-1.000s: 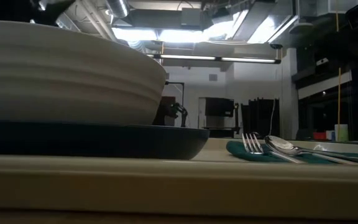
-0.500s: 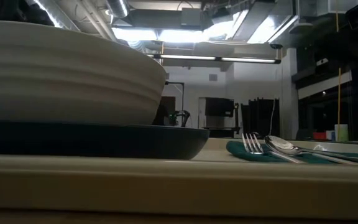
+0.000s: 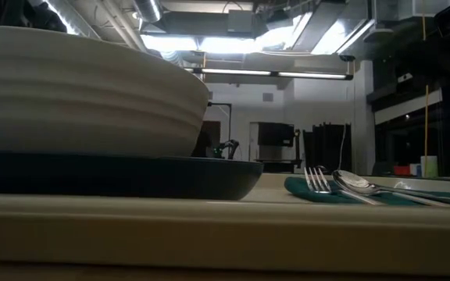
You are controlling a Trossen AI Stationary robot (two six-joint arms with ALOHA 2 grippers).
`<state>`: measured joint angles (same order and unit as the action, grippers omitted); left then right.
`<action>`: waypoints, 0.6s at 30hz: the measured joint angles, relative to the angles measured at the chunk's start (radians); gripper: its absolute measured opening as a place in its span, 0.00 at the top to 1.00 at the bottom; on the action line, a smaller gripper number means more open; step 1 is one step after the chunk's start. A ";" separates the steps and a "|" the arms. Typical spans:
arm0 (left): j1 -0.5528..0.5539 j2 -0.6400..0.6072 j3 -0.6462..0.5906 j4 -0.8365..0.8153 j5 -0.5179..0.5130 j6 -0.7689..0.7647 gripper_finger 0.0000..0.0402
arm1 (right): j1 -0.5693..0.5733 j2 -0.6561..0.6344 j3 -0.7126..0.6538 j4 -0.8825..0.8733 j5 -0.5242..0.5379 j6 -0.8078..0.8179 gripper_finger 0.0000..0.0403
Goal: Set up tray
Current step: Return to Home Position
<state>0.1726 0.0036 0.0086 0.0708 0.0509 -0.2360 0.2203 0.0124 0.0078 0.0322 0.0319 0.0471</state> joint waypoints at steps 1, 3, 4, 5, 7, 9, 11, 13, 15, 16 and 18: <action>0.000 0.000 0.000 0.000 0.000 -0.013 0.68 | 0.000 0.000 0.000 0.000 0.000 0.000 0.79; 0.000 0.000 0.000 0.000 0.000 -0.031 0.68 | 0.000 0.000 0.000 0.000 0.000 0.002 0.79; 0.000 0.000 0.000 0.000 -0.001 -0.037 0.68 | 0.000 0.000 0.000 0.000 0.000 0.001 0.79; 0.000 0.000 0.000 0.000 -0.001 -0.038 0.68 | 0.000 0.000 0.000 0.000 0.000 0.000 0.79; 0.000 0.000 0.000 0.000 -0.002 -0.038 0.68 | 0.000 0.000 0.000 0.000 0.000 0.001 0.79; 0.000 0.000 0.000 0.000 -0.002 -0.038 0.68 | 0.000 0.000 0.000 0.000 0.000 0.001 0.79; 0.000 0.000 0.000 0.000 -0.002 -0.038 0.68 | 0.000 0.000 0.000 0.000 0.000 0.000 0.79; 0.000 0.000 0.000 0.000 -0.002 -0.039 0.68 | 0.000 0.000 0.000 0.000 0.000 0.001 0.79; 0.000 0.000 0.000 0.000 -0.002 -0.039 0.68 | 0.000 0.000 0.000 0.000 0.000 0.001 0.79; 0.000 0.000 0.000 0.000 -0.002 -0.039 0.68 | 0.000 0.000 0.000 0.000 0.000 0.000 0.79; 0.000 0.000 0.000 0.000 -0.002 -0.039 0.68 | 0.000 0.000 0.000 0.000 0.000 0.001 0.79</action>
<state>0.1722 0.0040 0.0086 0.0708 0.0486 -0.2745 0.2203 0.0124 0.0074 0.0322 0.0322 0.0483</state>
